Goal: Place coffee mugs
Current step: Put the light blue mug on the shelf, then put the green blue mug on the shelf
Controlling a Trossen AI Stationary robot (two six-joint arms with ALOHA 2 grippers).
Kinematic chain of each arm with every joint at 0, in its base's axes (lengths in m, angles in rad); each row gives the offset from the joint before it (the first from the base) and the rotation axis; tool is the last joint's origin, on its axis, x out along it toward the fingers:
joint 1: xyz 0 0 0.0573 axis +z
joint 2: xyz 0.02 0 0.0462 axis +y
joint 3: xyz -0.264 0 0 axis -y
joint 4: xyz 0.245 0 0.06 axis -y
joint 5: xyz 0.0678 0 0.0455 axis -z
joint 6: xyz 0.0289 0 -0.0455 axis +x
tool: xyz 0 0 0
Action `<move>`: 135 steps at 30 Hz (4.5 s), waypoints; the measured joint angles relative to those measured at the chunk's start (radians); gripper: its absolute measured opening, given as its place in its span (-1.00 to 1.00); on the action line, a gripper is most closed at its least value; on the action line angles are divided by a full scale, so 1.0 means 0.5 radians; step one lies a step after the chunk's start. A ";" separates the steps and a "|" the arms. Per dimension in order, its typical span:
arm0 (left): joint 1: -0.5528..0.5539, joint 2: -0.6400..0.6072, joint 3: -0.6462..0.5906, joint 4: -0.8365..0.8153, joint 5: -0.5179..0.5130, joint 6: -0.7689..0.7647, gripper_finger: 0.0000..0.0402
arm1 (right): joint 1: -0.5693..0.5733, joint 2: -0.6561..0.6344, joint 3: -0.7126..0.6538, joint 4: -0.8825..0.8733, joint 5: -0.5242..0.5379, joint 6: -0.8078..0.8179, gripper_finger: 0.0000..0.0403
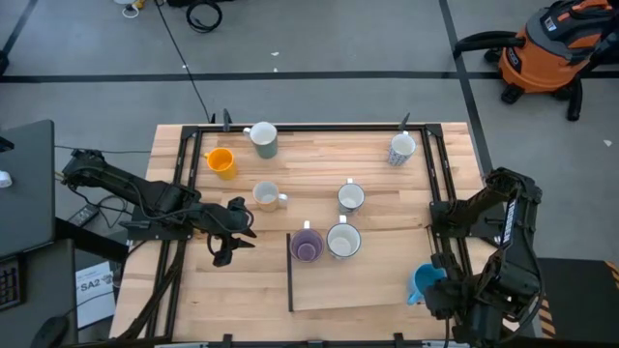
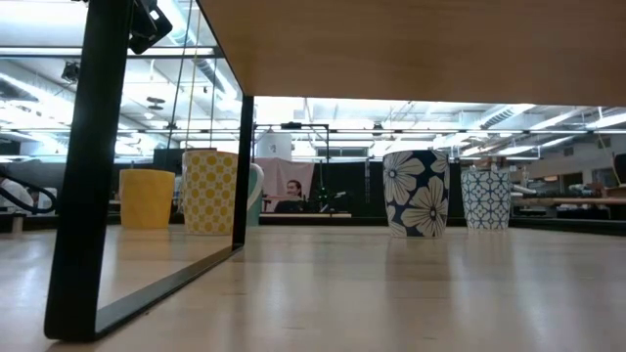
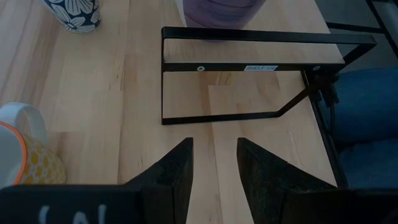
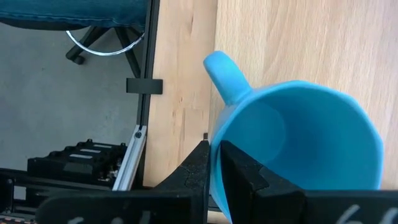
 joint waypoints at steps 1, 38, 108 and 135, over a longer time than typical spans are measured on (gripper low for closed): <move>0.000 0.000 0.000 -0.001 -0.001 0.000 -0.35 | 0.000 0.000 0.000 0.000 0.000 -0.001 -0.78; 0.000 0.000 0.000 0.000 0.000 0.000 -0.35 | -0.001 0.000 0.000 -0.002 -0.002 0.015 -0.45; 0.001 0.000 0.000 0.027 0.000 0.001 -0.35 | -0.272 -0.249 0.147 0.126 0.586 -0.964 -0.43; 0.509 -0.004 0.001 0.118 0.001 0.002 -0.35 | -0.793 -0.249 0.147 1.608 0.787 -2.334 -0.43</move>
